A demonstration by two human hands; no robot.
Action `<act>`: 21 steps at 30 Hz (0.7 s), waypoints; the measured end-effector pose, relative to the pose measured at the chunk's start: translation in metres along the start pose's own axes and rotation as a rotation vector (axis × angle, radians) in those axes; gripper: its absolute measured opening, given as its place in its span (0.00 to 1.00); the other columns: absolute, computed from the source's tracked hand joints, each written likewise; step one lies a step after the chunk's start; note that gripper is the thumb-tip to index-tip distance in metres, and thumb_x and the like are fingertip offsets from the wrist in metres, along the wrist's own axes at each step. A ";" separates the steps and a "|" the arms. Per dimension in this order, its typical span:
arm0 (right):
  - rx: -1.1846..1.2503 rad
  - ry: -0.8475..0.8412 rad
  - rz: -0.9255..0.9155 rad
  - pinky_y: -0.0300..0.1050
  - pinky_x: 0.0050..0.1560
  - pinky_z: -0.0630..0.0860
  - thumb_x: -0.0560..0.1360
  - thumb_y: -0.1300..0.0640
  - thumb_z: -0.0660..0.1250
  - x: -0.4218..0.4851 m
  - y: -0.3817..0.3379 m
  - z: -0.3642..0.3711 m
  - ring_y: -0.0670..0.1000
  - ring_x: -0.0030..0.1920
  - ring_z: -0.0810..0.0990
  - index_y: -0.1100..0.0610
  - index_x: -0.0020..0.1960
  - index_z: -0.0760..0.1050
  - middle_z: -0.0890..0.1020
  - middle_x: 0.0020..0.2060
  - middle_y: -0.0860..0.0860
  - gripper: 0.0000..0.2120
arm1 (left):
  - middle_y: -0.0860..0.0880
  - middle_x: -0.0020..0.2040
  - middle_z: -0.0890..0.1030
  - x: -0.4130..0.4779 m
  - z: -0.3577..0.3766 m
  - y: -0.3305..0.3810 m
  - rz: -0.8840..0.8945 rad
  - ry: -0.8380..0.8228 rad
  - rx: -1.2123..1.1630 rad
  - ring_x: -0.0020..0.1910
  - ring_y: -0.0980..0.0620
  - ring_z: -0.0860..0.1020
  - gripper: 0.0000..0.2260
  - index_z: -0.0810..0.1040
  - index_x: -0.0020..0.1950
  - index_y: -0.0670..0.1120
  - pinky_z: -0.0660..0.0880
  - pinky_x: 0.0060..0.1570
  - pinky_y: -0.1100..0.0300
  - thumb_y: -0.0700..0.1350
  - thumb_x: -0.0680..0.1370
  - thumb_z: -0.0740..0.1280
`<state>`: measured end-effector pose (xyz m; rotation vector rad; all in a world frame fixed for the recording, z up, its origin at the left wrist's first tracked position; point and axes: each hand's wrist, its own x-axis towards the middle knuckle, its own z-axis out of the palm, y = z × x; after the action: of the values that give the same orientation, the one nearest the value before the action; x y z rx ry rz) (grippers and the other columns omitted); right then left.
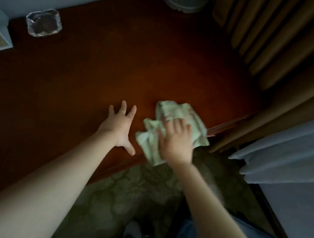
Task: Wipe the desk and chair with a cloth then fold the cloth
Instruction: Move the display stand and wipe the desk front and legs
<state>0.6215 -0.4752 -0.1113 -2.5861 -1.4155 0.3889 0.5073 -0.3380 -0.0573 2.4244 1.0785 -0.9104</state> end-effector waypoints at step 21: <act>0.009 -0.016 -0.032 0.50 0.74 0.52 0.80 0.52 0.56 -0.090 -0.116 0.033 0.58 0.73 0.58 0.58 0.74 0.59 0.66 0.71 0.58 0.24 | 0.52 0.78 0.44 -0.119 0.134 -0.134 0.094 0.365 -0.114 0.77 0.52 0.46 0.34 0.47 0.77 0.57 0.61 0.72 0.56 0.42 0.79 0.64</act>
<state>0.4722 -0.4877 -0.0981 -2.5553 -1.4556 0.4111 0.2898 -0.3853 -0.0820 2.5782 1.0870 -0.3719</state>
